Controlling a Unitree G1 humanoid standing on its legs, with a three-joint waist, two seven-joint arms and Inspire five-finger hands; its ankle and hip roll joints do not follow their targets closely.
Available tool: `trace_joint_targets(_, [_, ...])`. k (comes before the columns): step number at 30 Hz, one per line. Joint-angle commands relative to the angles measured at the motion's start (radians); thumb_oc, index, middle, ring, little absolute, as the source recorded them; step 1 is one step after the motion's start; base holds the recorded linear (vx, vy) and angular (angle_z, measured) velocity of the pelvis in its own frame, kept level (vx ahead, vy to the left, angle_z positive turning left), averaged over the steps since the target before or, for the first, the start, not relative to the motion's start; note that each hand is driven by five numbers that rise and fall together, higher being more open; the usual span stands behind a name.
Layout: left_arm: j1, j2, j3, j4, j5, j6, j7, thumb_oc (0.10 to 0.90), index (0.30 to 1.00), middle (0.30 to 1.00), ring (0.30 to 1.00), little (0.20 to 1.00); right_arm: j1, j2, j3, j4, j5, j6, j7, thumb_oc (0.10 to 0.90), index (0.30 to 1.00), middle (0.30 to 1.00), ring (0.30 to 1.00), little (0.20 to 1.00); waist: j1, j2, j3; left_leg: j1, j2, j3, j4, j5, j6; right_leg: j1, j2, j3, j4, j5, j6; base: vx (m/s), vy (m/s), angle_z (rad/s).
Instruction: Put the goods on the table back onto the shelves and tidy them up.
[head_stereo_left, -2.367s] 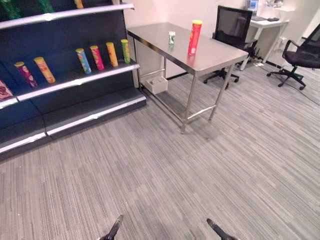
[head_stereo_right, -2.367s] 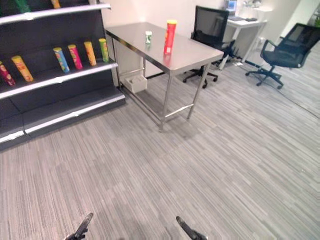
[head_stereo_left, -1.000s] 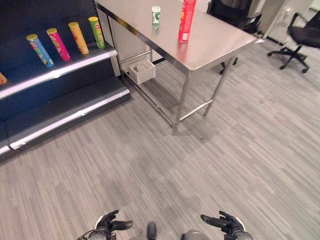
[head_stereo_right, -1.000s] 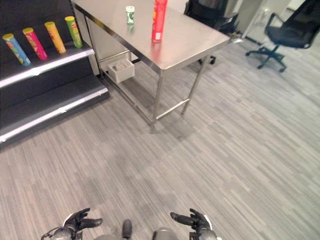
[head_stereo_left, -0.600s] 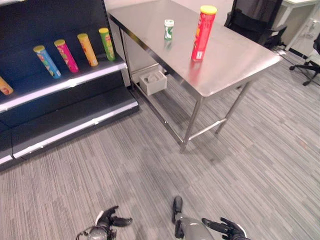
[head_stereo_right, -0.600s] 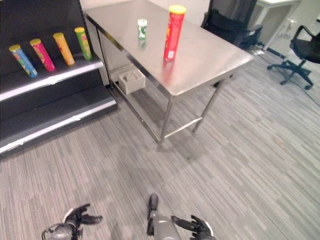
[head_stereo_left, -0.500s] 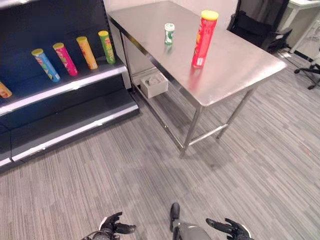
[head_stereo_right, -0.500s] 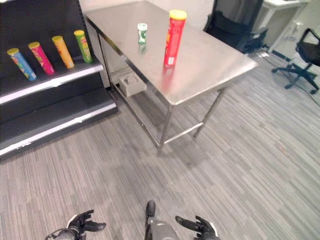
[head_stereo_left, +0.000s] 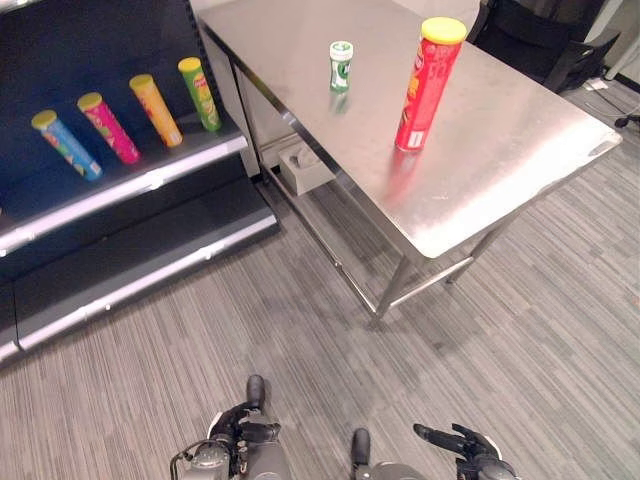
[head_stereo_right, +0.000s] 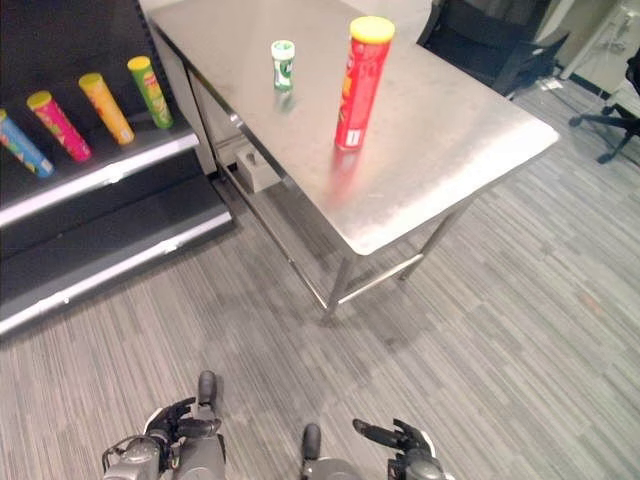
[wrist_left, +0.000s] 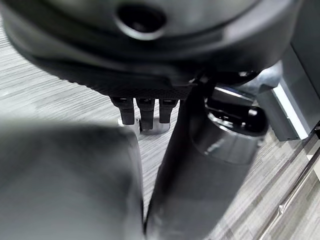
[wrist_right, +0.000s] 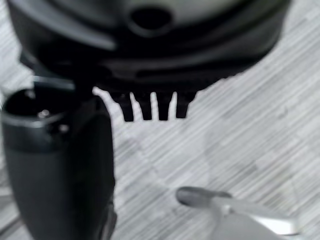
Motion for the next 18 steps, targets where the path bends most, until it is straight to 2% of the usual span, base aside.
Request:
trace_joint_targets(1, [0.031, 0.032, -0.036, -0.019, 0.038, -0.027, 0.015, 0.8, 0.9, 0.9, 0.9, 0.9, 0.017, -0.028, -0.018, -0.056, -0.006, -0.028, -0.022, 0.8, 0.9, 0.9, 0.9, 0.9, 0.027, -0.033, -0.054, 0.07, -0.072, 0.005, 0.017, 0.06, 0.062, 0.011, -0.126, -0.012, 0.006, -0.062, 0.147, 0.24, 0.358, -0.3])
trace_joint_targets(3, [0.031, 0.041, -0.036, -0.013, 0.05, -0.028, 0.014, 0.8, 0.9, 0.9, 0.9, 0.9, 0.008, -0.023, -0.023, -0.062, -0.009, -0.026, -0.022, 0.8, 0.9, 0.9, 0.9, 0.9, 0.029, -0.043, -0.067, 0.094, -0.106, 0.023, 0.028, 0.036, 0.08, 0.012, -0.17, 0.012, 0.011, -0.043, 0.166, 0.21, 0.41, -0.4])
trace_joint_targets(4, [0.031, 0.056, -0.035, -0.008, 0.067, -0.027, 0.007, 0.8, 0.9, 0.9, 0.9, 0.9, 0.007, -0.017, -0.022, -0.075, -0.02, -0.024, -0.016, 0.8, 0.9, 0.9, 0.9, 0.9, 0.03, -0.053, -0.076, 0.116, -0.137, 0.051, 0.023, 0.011, 0.108, -0.019, -0.206, 0.041, 0.066, -0.037, 0.177, 0.16, 0.446, -0.37])
trace_joint_targets(5, [0.026, 0.066, -0.032, -0.008, 0.069, -0.025, 0.007, 0.8, 0.9, 0.9, 0.9, 0.9, 0.002, -0.015, -0.022, -0.074, -0.026, -0.025, -0.018, 0.8, 0.9, 0.9, 0.9, 0.9, 0.032, -0.055, -0.074, 0.126, -0.149, 0.07, 0.02, 0.0, 0.124, -0.046, -0.221, 0.051, 0.114, -0.032, 0.183, 0.1, 0.327, -0.43])
trace_joint_targets(6, [0.026, 0.067, -0.032, -0.008, 0.069, -0.025, 0.007, 0.8, 0.9, 0.9, 0.9, 0.9, 0.002, -0.015, -0.022, -0.074, -0.026, -0.025, -0.018, 0.8, 0.9, 0.9, 0.9, 0.9, 0.034, -0.056, -0.074, 0.126, -0.149, 0.072, 0.021, -0.001, 0.125, -0.049, -0.222, 0.054, 0.117, -0.034, 0.184, 0.04, 0.326, -0.53])
trace_joint_targets(7, [0.014, 0.086, -0.026, -0.011, 0.076, -0.022, 0.007, 0.8, 0.9, 0.9, 0.9, 0.9, -0.008, -0.012, -0.017, -0.076, -0.043, -0.02, -0.017, 0.8, 0.9, 0.9, 0.9, 0.9, 0.036, -0.054, -0.066, 0.151, -0.173, 0.102, 0.014, -0.025, 0.152, -0.11, -0.241, 0.057, 0.232, -0.019, 0.194, 0.03, 0.302, -0.62])
trace_joint_targets(8, [0.009, 0.095, -0.023, -0.016, 0.075, -0.023, 0.011, 0.8, 0.9, 0.9, 0.9, 0.9, -0.015, -0.014, -0.017, -0.08, -0.045, -0.021, -0.019, 0.8, 0.9, 0.9, 0.9, 0.9, 0.032, -0.055, -0.053, 0.163, -0.181, 0.115, 0.013, -0.031, 0.164, -0.149, -0.253, 0.061, 0.3, 0.021, 0.196, 0.02, 0.372, -0.54])
trace_joint_targets(11, [-0.004, 0.119, -0.017, -0.013, 0.079, -0.024, 0.019, 0.8, 0.9, 0.9, 0.9, 0.9, -0.016, -0.008, -0.018, -0.07, -0.045, -0.022, -0.027, 0.8, 0.9, 0.9, 0.9, 0.9, 0.027, -0.052, -0.035, 0.183, -0.189, 0.141, 0.013, -0.056, 0.178, -0.221, -0.272, 0.036, 0.397, 0.068, 0.188, 0.01, 0.178, -0.45])
trace_joint_targets(13, [-0.009, 0.124, -0.015, -0.011, 0.078, -0.027, 0.023, 0.8, 0.9, 0.9, 0.9, 0.9, -0.01, -0.008, -0.022, -0.054, -0.042, -0.021, -0.028, 0.8, 0.9, 0.9, 0.9, 0.9, 0.018, -0.056, -0.035, 0.195, -0.195, 0.146, 0.013, -0.071, 0.177, -0.236, -0.254, 0.01, 0.346, 0.056, 0.181, 0.07, 0.074, -0.05])
trace_joint_targets(15, [-0.021, 0.127, -0.019, -0.014, 0.074, -0.029, 0.027, 0.8, 0.9, 0.9, 0.9, 0.9, -0.013, -0.01, -0.027, -0.029, -0.034, -0.019, -0.032, 0.8, 0.9, 0.9, 0.9, 0.9, 0.009, -0.064, -0.031, 0.198, -0.204, 0.144, 0.013, -0.078, 0.173, -0.237, -0.225, -0.013, 0.225, 0.057, 0.182, 0.08, -0.033, 0.0])
trace_joint_targets(16, [-0.027, 0.135, -0.023, 0.013, 0.093, -0.006, 0.036, 0.8, 0.9, 0.9, 0.9, 0.9, -0.004, -0.014, -0.036, 0.0, -0.023, -0.014, -0.041, 0.8, 0.9, 0.9, 0.9, 0.9, -0.001, -0.07, -0.029, 0.199, -0.206, 0.146, 0.013, -0.086, 0.17, -0.229, -0.209, -0.012, 0.159, 0.053, 0.181, 0.09, -0.069, -0.06])
trace_joint_targets(17, [-0.028, 0.132, -0.021, 0.008, 0.099, -0.019, 0.029, 0.8, 0.9, 0.9, 0.9, 0.9, 0.001, -0.009, -0.036, 0.024, -0.031, -0.008, -0.029, 0.8, 0.9, 0.9, 0.9, 0.9, 0.0, -0.079, -0.032, 0.2, -0.211, 0.141, 0.013, -0.088, 0.17, -0.194, -0.205, -0.002, 0.091, 0.058, 0.196, 0.09, -0.06, 0.1])
trace_joint_targets(18, [-0.027, 0.13, -0.023, -0.001, 0.093, -0.025, 0.029, 0.8, 0.9, 0.9, 0.9, 0.9, 0.003, -0.008, -0.042, 0.032, -0.023, -0.012, -0.032, 0.8, 0.9, 0.9, 0.9, 0.9, -0.001, -0.083, -0.035, 0.206, -0.214, 0.137, 0.013, -0.089, 0.171, -0.184, -0.202, 0.007, 0.083, 0.066, 0.193, 0.14, -0.085, 0.32])
